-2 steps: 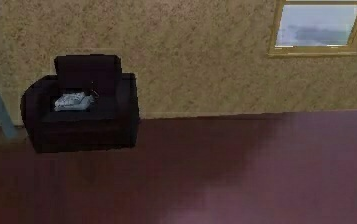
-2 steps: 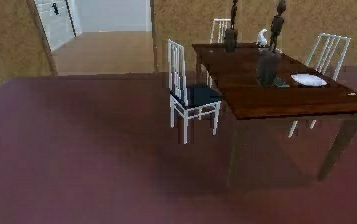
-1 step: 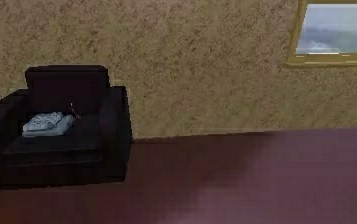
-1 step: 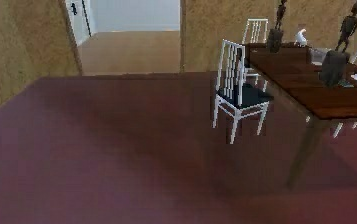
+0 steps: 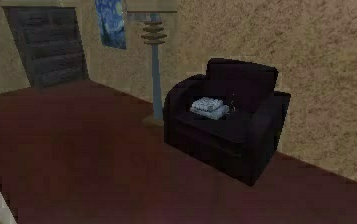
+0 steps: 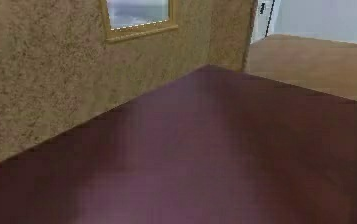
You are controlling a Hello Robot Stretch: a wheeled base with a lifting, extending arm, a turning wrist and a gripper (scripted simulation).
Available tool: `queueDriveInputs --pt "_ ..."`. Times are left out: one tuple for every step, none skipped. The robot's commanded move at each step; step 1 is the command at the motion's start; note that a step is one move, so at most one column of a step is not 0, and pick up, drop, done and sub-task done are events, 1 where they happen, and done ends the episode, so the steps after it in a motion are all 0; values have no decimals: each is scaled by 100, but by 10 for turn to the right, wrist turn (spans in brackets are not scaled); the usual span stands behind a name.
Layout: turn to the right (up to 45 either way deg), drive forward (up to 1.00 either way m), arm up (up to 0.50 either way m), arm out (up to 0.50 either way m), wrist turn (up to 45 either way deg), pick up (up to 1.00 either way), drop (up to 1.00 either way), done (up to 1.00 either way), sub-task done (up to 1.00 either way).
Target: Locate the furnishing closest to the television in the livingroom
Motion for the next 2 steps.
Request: queueDriveInputs --pt "0 60 0 0 0 0 0 0 0" --pt "-450 0 0 0 0 0 0 0 0"
